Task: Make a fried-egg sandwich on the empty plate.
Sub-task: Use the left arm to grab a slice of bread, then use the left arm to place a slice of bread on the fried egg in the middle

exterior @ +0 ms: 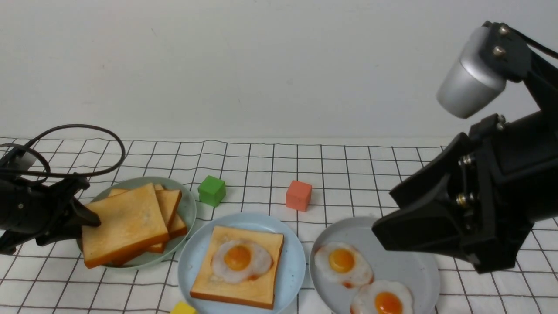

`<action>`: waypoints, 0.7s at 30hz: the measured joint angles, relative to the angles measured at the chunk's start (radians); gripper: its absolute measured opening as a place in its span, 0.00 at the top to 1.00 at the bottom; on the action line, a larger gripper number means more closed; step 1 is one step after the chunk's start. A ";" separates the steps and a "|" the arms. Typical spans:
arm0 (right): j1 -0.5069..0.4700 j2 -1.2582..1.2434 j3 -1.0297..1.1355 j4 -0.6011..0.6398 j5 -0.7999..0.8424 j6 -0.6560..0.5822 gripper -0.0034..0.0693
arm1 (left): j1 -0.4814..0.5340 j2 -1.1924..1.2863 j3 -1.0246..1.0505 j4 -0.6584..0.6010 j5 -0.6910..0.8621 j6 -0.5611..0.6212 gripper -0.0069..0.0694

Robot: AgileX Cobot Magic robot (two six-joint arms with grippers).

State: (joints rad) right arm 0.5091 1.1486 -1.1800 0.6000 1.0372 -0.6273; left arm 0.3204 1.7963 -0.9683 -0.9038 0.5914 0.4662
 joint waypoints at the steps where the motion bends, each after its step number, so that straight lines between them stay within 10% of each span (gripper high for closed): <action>1: 0.000 -0.001 0.000 0.000 0.000 0.000 0.35 | 0.001 -0.001 0.000 -0.001 0.001 0.006 0.72; 13: 0.000 -0.001 0.000 0.000 0.038 0.000 0.35 | -0.001 -0.236 0.000 -0.031 0.141 0.174 0.74; 21: 0.000 -0.001 0.000 0.000 0.059 0.000 0.35 | -0.274 -0.239 0.000 -0.097 0.215 0.351 0.74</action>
State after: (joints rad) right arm 0.5091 1.1478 -1.1800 0.6000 1.0962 -0.6273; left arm 0.0462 1.5569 -0.9683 -1.0010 0.8060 0.8176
